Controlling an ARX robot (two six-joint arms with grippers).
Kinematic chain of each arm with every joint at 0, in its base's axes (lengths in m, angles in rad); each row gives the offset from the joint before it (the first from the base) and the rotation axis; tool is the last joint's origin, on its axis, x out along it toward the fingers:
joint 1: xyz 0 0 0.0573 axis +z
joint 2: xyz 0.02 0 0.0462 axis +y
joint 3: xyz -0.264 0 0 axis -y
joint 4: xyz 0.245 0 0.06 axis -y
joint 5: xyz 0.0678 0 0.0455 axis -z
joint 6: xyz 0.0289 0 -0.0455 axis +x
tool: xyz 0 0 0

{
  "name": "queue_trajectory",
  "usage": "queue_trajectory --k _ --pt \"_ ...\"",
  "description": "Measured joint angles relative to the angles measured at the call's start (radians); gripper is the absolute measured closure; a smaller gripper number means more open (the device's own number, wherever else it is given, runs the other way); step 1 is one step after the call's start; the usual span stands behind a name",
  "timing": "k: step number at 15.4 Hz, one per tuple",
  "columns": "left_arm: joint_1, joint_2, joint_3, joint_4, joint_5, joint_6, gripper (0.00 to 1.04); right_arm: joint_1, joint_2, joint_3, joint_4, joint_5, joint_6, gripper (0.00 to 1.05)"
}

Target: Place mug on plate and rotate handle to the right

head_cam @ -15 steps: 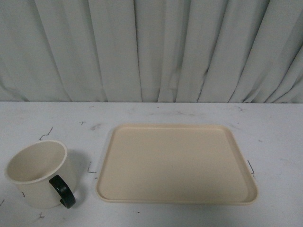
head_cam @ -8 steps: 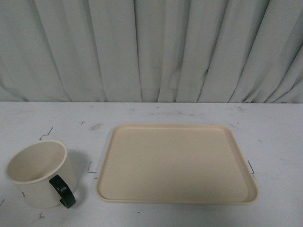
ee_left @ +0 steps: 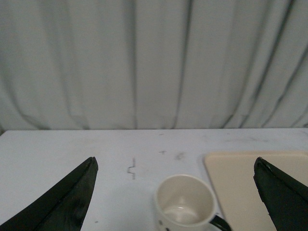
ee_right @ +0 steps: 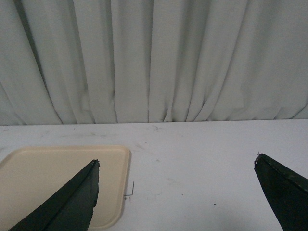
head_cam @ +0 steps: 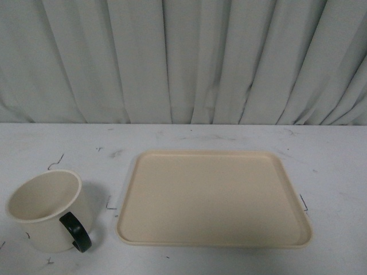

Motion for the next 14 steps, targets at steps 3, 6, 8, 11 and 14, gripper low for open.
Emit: queue_trajectory --k 3,6,8,11,14 --pt "0.198 0.401 0.099 0.245 0.331 0.040 0.07 0.000 0.000 0.000 -0.001 0.000 0.000 0.06" --pt "-0.005 0.729 0.251 0.212 0.242 0.158 0.07 0.000 0.000 0.000 0.000 0.000 0.000 0.06" --pt "-0.084 0.948 0.370 0.163 0.122 0.228 0.07 0.000 0.000 0.000 0.000 0.000 0.000 0.06" --pt "-0.119 1.165 0.492 0.096 0.006 0.260 0.07 0.000 0.000 0.000 0.000 0.000 0.000 0.06" --pt "-0.116 1.320 0.562 0.008 -0.036 0.260 0.07 0.000 0.000 0.000 0.000 0.000 0.000 0.06"
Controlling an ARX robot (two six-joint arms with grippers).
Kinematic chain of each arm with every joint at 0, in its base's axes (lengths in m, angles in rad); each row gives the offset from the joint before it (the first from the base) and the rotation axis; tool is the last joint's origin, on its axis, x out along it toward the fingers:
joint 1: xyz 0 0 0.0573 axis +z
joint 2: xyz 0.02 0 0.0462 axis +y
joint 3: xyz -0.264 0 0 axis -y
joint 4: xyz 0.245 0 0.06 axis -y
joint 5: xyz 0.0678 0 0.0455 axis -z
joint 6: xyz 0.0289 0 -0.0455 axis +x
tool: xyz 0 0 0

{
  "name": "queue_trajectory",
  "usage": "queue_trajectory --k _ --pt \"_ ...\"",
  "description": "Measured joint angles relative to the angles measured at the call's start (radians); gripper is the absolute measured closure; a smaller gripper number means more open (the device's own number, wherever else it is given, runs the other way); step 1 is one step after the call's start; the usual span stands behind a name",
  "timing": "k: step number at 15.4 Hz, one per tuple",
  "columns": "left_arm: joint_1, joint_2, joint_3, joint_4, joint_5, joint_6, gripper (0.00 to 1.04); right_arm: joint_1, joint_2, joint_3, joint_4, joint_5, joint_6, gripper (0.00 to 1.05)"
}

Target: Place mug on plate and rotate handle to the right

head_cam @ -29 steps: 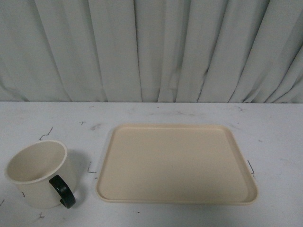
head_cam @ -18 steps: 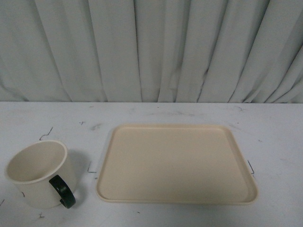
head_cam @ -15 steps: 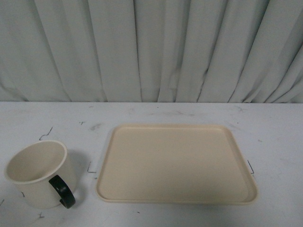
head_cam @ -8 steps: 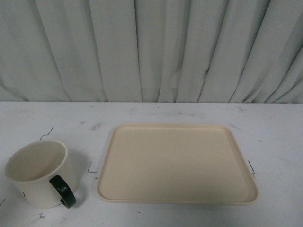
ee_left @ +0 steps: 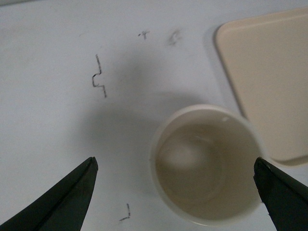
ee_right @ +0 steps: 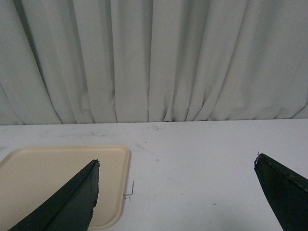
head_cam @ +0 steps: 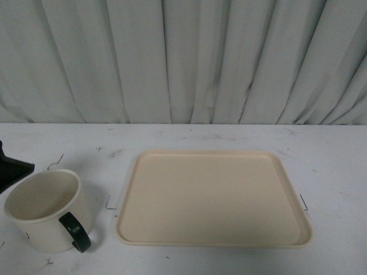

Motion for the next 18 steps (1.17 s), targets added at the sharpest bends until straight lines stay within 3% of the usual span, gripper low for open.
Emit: queue_trajectory --k 4,9,10,14,18 --pt "0.058 0.187 0.031 0.079 -0.071 -0.018 0.07 0.000 0.000 0.000 0.000 0.000 0.000 0.06" --pt "-0.005 0.314 0.042 0.211 -0.124 -0.023 0.07 0.000 0.000 0.000 0.000 0.000 0.000 0.06" --pt "-0.016 0.322 0.042 0.249 -0.145 -0.013 0.14 0.000 0.000 0.000 0.000 0.000 0.000 0.06" --pt "-0.035 0.331 0.043 0.259 -0.190 -0.005 0.65 0.000 0.000 0.000 0.000 0.000 0.000 0.06" --pt "-0.072 0.251 0.048 0.200 -0.201 0.009 0.99 0.000 0.000 0.000 0.000 0.000 0.000 0.06"
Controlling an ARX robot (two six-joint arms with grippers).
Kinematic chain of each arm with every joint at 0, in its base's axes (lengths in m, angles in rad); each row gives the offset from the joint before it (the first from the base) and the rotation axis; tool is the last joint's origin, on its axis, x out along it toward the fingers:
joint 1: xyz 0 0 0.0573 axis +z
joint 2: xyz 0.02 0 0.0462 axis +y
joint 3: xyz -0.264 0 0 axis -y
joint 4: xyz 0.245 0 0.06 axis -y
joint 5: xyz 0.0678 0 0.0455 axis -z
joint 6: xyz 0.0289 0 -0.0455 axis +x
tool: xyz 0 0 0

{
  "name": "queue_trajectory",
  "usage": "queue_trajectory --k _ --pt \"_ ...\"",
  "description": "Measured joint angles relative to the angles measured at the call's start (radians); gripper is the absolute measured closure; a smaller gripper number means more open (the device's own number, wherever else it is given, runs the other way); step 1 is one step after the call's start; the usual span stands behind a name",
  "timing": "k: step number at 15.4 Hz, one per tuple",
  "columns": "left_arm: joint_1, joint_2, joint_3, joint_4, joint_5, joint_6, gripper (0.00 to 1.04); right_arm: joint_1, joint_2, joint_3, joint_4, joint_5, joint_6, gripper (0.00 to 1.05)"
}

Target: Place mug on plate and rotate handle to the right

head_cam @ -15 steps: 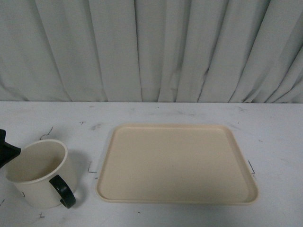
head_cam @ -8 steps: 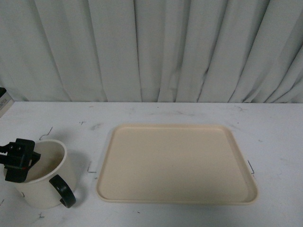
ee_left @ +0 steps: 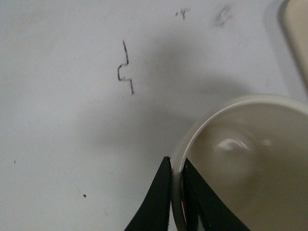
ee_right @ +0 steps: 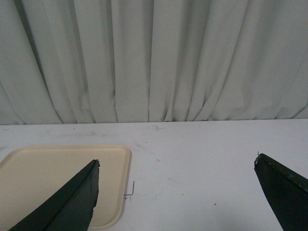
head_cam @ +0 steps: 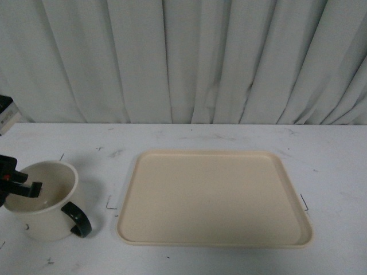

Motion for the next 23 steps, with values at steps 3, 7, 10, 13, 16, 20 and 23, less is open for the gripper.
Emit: queue_trajectory --k 3,7,10,13,16,20,23 --pt "-0.079 -0.053 0.062 -0.007 -0.020 0.000 1.02 0.000 0.000 0.000 0.000 0.000 0.000 0.06" --pt "-0.435 0.071 0.232 0.011 -0.080 -0.056 1.02 0.000 0.000 0.000 0.000 0.000 0.000 0.06" --pt "-0.519 0.176 0.311 0.003 -0.100 -0.089 1.02 0.000 0.000 0.000 0.000 0.000 0.000 0.06" --pt "-0.560 0.270 0.377 -0.047 -0.099 -0.158 1.02 0.000 0.000 0.000 0.000 0.000 0.000 0.06" --pt "-0.585 0.309 0.432 -0.078 -0.106 -0.207 1.01 0.000 0.000 0.000 0.000 0.000 0.000 0.06" --pt "-0.597 0.286 0.435 -0.097 -0.107 -0.186 0.59 0.000 0.000 0.000 0.000 0.000 0.000 0.06" --pt "-0.598 0.095 0.317 0.131 -0.064 -0.090 0.25 0.000 0.000 0.000 0.000 0.000 0.000 0.06"
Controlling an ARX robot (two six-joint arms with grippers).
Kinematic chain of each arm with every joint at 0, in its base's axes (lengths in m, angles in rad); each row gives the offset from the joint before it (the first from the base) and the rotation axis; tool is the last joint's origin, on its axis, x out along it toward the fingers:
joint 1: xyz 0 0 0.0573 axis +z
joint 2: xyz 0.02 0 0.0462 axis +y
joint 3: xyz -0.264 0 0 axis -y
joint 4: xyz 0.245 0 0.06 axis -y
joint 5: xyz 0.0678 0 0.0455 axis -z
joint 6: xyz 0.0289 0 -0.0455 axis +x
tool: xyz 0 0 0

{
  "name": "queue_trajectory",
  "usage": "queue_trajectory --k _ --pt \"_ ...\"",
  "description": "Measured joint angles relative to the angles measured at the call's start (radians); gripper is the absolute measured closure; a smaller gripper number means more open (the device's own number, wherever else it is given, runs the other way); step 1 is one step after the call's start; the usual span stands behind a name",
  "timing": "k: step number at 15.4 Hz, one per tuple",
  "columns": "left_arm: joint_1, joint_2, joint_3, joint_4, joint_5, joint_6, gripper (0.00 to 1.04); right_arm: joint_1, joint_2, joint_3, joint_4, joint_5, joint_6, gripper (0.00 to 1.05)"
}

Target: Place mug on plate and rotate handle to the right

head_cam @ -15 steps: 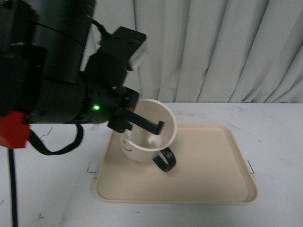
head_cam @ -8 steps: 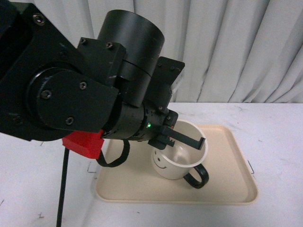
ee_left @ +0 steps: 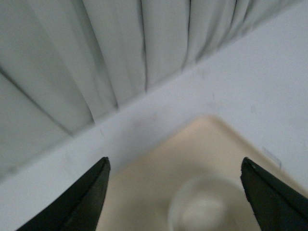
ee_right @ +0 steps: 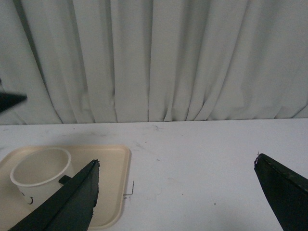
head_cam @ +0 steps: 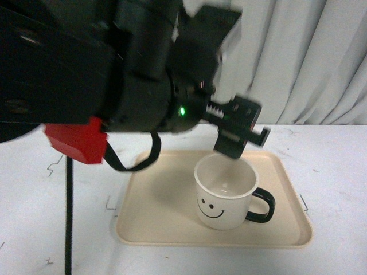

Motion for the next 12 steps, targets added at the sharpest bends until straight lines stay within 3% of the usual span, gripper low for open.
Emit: queue_trajectory --k 2,3,4,5,10,12 --pt "0.008 -0.127 -0.106 0.307 -0.035 0.088 0.05 0.000 0.000 0.000 0.000 0.000 0.000 0.06" --pt "0.008 -0.147 -0.146 0.436 -0.227 0.032 0.15 0.000 0.000 0.000 0.000 -0.001 0.000 0.06" --pt "0.032 -0.185 -0.245 0.482 -0.352 -0.034 0.26 0.000 0.000 0.000 0.000 0.001 0.000 0.06" --pt "0.079 -0.231 -0.356 0.497 -0.401 -0.083 0.37 0.000 0.000 0.000 0.000 0.001 0.000 0.06" --pt "0.263 -0.537 -0.685 0.521 -0.241 -0.147 0.97 0.000 0.000 0.000 0.000 0.000 0.000 0.06" --pt "0.331 -0.647 -0.764 0.493 -0.191 -0.151 1.03 0.000 0.000 0.000 0.000 0.000 0.000 0.06"
